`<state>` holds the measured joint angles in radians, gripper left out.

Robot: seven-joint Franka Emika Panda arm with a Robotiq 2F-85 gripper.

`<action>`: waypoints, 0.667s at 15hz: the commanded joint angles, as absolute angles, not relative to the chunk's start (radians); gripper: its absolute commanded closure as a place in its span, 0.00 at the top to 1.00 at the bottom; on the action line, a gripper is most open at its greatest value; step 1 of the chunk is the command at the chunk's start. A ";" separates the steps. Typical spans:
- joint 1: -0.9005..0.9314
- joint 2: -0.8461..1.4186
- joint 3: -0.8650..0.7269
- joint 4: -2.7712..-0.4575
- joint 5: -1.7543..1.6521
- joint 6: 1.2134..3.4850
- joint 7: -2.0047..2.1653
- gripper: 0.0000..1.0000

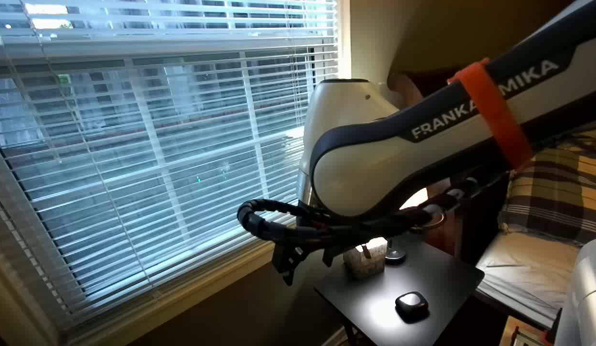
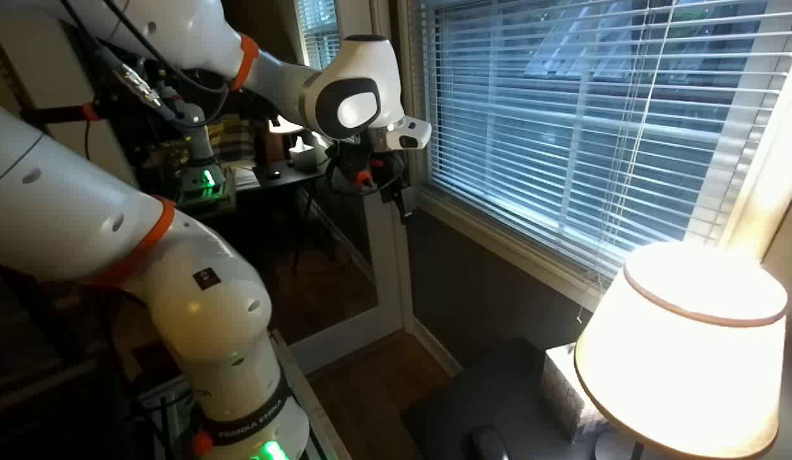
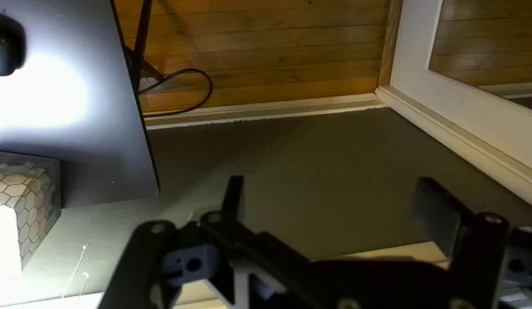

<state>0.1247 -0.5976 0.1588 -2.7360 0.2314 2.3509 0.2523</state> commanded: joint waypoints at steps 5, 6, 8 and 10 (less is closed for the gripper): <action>0.127 -0.598 0.155 -2.734 0.228 2.348 0.254 1.00; 0.127 -0.598 0.155 -2.734 0.228 2.348 0.254 1.00; 0.096 -0.621 0.158 -2.764 0.195 2.353 0.267 1.00; 0.061 -0.612 0.151 -2.753 0.156 2.346 0.263 1.00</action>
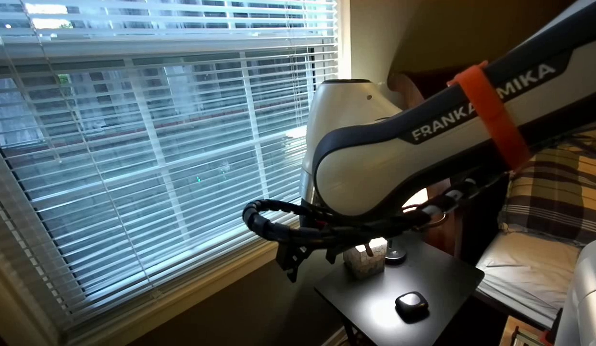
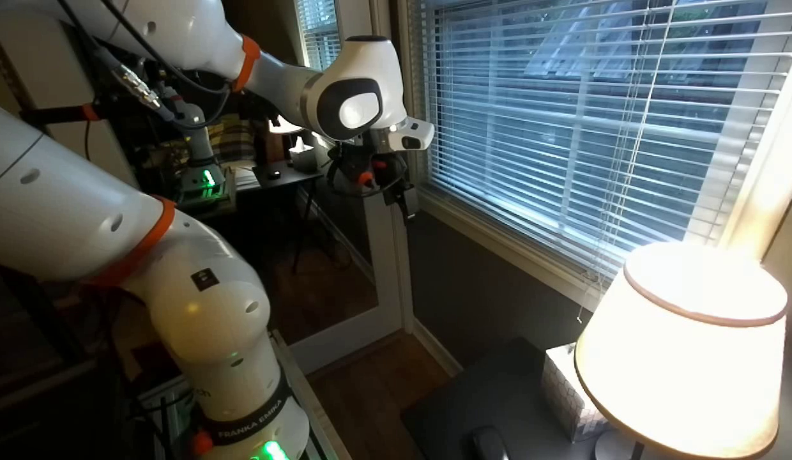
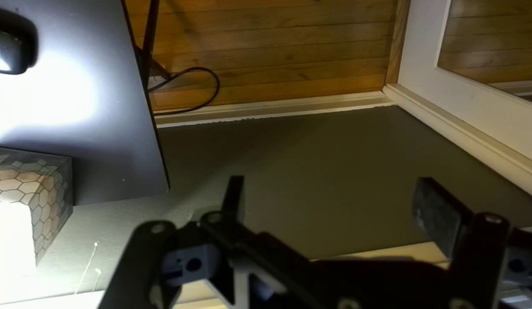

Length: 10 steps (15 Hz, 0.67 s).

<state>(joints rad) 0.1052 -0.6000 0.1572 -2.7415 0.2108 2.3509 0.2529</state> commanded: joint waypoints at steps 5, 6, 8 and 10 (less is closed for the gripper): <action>-0.064 -0.583 0.135 -2.742 0.025 2.397 0.286 1.00; -0.077 -0.572 0.118 -2.742 0.017 2.433 0.265 1.00; -0.109 -0.557 0.100 -2.742 -0.029 2.544 0.223 1.00; -0.132 -0.551 0.086 -2.742 -0.107 2.629 0.147 1.00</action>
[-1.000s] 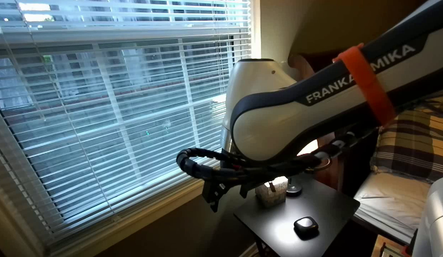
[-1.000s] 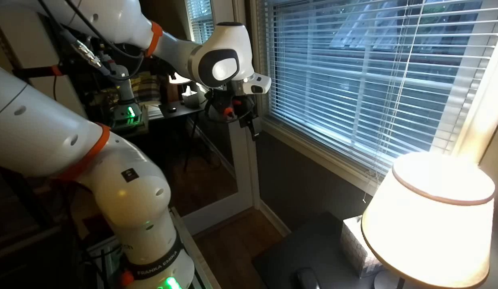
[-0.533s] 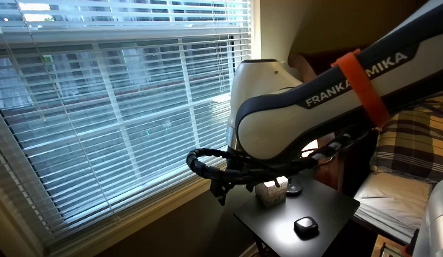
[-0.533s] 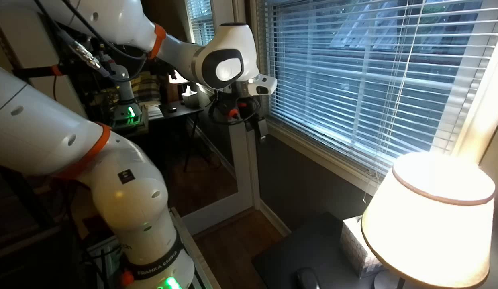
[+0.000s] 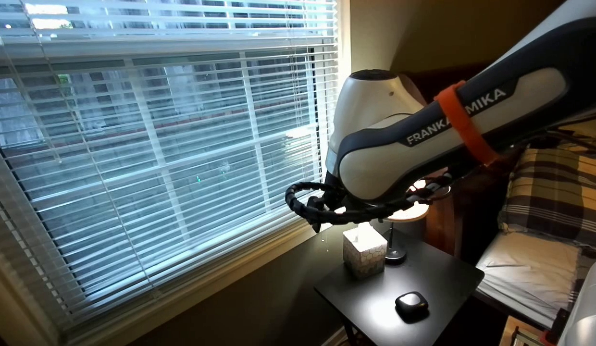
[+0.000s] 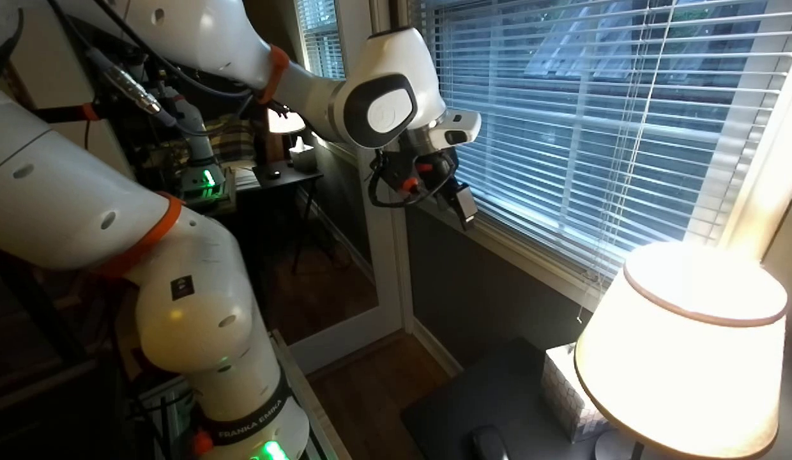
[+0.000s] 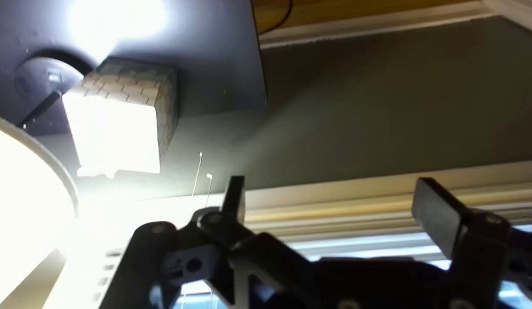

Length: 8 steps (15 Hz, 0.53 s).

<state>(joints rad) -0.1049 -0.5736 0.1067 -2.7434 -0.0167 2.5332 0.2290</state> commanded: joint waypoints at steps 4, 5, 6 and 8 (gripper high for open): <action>-0.237 -0.537 0.112 -2.741 -0.295 2.775 0.095 1.00; -0.268 -0.535 0.119 -2.741 -0.344 2.820 0.089 1.00; -0.295 -0.533 0.114 -2.740 -0.382 2.881 0.075 1.00; -0.274 -0.544 0.106 -2.741 -0.341 2.870 0.085 1.00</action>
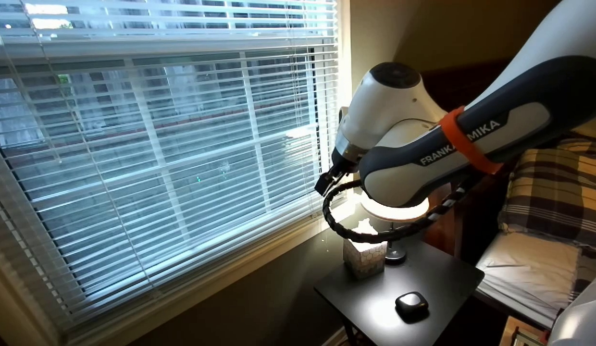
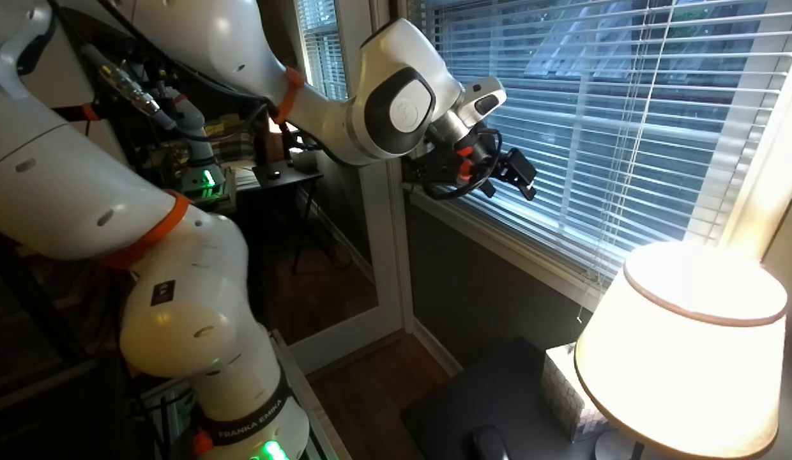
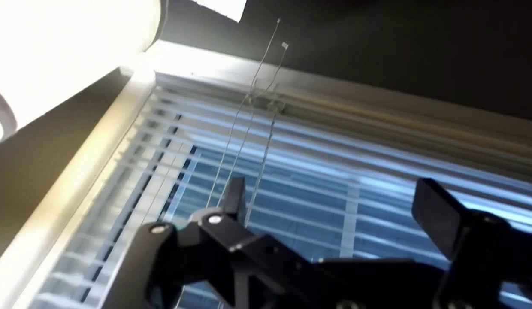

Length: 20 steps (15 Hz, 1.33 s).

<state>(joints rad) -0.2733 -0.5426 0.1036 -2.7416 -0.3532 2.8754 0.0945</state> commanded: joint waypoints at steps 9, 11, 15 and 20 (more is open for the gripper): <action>-0.348 -0.464 0.145 -2.669 -0.351 2.964 0.129 1.00; -0.395 -0.381 0.169 -2.590 -0.355 3.060 0.215 1.00; -0.612 -0.264 0.317 -2.435 -0.398 3.231 0.343 1.00; -0.994 -0.239 0.600 -2.291 -0.350 3.290 0.452 1.00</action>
